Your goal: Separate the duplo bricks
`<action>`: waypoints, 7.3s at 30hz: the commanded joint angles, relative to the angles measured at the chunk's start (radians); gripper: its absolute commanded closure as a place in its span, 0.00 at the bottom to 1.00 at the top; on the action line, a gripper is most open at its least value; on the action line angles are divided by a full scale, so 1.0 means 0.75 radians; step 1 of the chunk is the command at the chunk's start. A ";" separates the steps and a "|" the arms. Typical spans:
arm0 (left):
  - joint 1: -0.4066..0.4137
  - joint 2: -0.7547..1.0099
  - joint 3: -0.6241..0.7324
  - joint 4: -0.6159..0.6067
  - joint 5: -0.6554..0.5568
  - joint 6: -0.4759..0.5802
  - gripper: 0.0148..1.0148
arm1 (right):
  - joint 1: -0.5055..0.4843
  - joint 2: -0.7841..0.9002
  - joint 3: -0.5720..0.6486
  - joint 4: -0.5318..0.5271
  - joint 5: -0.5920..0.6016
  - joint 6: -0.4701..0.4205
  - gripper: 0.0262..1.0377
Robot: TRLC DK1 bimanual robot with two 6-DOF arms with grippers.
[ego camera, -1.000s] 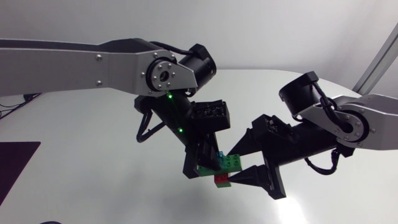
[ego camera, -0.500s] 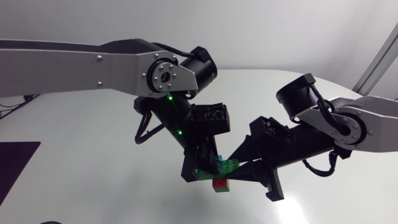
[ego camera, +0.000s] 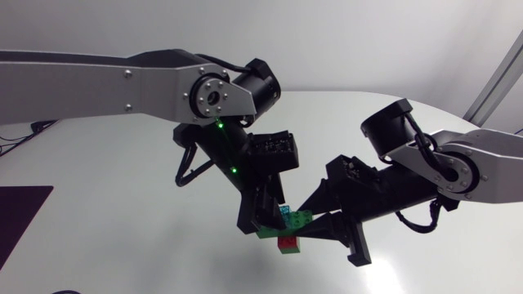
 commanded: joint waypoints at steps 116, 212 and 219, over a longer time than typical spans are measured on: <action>0.106 0.051 -0.087 1.026 -0.222 -0.978 0.30 | -0.430 0.237 0.278 0.678 0.176 1.379 0.85; 0.124 0.084 -0.248 1.224 -0.326 -0.917 0.39 | -0.640 0.284 0.080 0.486 0.155 0.779 0.86; 0.116 0.086 -0.246 1.184 -0.326 -0.899 0.36 | -0.575 0.366 -0.059 0.475 0.268 0.501 0.85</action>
